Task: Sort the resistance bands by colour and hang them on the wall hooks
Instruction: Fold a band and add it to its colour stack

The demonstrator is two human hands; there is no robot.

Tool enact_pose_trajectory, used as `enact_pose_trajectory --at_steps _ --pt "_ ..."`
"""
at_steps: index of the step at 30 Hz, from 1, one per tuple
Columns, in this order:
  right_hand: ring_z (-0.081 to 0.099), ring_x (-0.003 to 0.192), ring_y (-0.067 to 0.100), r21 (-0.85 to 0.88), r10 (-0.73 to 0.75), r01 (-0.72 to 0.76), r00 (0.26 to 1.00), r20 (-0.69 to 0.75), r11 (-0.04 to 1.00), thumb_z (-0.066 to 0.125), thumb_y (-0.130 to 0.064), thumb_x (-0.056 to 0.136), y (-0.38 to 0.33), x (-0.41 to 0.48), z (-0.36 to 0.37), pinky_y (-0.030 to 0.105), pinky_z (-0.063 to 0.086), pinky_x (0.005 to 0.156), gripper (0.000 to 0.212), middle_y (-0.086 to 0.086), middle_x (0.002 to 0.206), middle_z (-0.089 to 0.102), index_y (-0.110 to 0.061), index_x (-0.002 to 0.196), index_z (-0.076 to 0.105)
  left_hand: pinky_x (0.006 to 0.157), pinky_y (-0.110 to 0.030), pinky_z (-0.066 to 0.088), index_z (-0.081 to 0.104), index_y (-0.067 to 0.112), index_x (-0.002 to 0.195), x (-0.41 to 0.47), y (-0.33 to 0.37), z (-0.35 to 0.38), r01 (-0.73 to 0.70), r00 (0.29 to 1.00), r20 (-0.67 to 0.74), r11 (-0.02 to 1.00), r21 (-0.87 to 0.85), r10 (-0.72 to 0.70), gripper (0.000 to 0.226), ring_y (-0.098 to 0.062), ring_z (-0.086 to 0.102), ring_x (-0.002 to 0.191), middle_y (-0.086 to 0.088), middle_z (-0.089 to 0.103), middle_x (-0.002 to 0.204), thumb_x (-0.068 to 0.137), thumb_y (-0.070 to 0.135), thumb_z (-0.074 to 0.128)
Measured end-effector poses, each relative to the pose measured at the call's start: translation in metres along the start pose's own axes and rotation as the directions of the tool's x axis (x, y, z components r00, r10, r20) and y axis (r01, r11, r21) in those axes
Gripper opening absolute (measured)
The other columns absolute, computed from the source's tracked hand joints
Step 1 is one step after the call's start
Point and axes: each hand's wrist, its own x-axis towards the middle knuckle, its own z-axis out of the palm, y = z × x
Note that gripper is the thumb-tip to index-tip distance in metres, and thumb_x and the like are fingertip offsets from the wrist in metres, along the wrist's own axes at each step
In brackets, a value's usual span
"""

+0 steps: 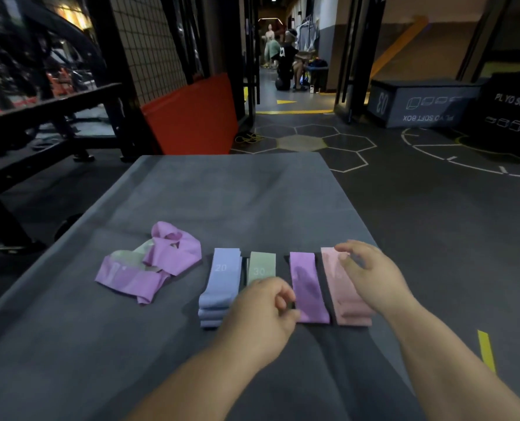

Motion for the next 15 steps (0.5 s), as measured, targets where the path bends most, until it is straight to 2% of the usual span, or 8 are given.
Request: enact_pose_trajectory --at_steps 3,6,7,10,12,15 --pt "0.051 0.114 0.008 -0.012 -0.098 0.098 0.995 -0.029 0.995 0.053 -0.024 0.095 -0.030 -0.017 0.005 0.016 0.031 0.086 0.020 -0.014 0.110 0.062 -0.025 0.108 0.069 0.071 -0.020 0.045 0.052 0.035 0.074 -0.019 -0.036 -0.035 0.124 0.990 -0.082 0.990 0.063 -0.119 0.018 -0.003 0.056 0.075 0.013 0.059 0.084 0.083 0.027 0.065" --pt "0.049 0.098 0.000 0.029 -0.184 0.184 0.983 0.009 0.982 0.056 -0.024 0.094 -0.067 -0.039 0.018 0.004 0.032 0.078 0.018 -0.018 0.099 0.062 -0.025 0.104 0.071 0.072 -0.022 0.043 0.050 0.035 0.074 -0.040 -0.072 -0.063 0.263 0.959 -0.147 0.956 0.132 -0.243 0.018 -0.005 0.057 0.080 0.011 0.060 0.087 0.085 0.028 0.062" --pt "0.050 0.095 -0.001 0.041 -0.217 0.215 0.975 0.048 0.976 0.057 -0.023 0.094 -0.078 -0.047 0.024 0.002 0.032 0.078 0.018 -0.018 0.099 0.063 -0.024 0.104 0.072 0.072 -0.022 0.042 0.049 0.035 0.075 -0.046 -0.083 -0.070 0.315 0.945 -0.146 0.936 0.160 -0.293 0.018 -0.006 0.057 0.082 0.011 0.060 0.088 0.086 0.030 0.062" --pt "0.051 0.094 0.000 0.007 -0.303 0.309 0.928 0.216 0.951 0.055 -0.026 0.095 -0.107 -0.072 0.049 0.011 0.034 0.080 0.021 -0.016 0.105 0.064 -0.026 0.109 0.070 0.083 -0.023 0.044 0.053 0.033 0.090 -0.060 -0.114 -0.082 0.395 0.918 -0.111 0.897 0.198 -0.380 0.009 -0.013 0.060 0.096 0.009 0.063 0.099 0.087 0.033 0.062" --pt "0.053 0.097 0.000 0.020 -0.323 0.332 0.898 0.299 0.943 0.054 -0.026 0.095 -0.120 -0.088 0.069 0.010 0.035 0.084 0.023 -0.013 0.115 0.065 -0.028 0.113 0.069 0.090 -0.025 0.045 0.059 0.026 0.110 -0.066 -0.129 -0.086 0.407 0.913 -0.090 0.891 0.199 -0.397 0.023 -0.015 0.059 0.104 0.006 0.063 0.110 0.088 0.033 0.062" --pt "0.057 0.109 0.003 0.053 -0.334 0.343 0.854 0.400 0.938 0.051 -0.025 0.096 -0.138 -0.109 0.097 0.008 0.037 0.091 0.027 -0.010 0.123 0.063 -0.029 0.119 0.065 0.096 -0.029 0.045 0.058 0.023 0.121 -0.074 -0.141 -0.093 0.393 0.920 -0.068 0.904 0.168 -0.387 0.034 -0.015 0.057 0.111 0.004 0.059 0.120 0.089 0.031 0.061"
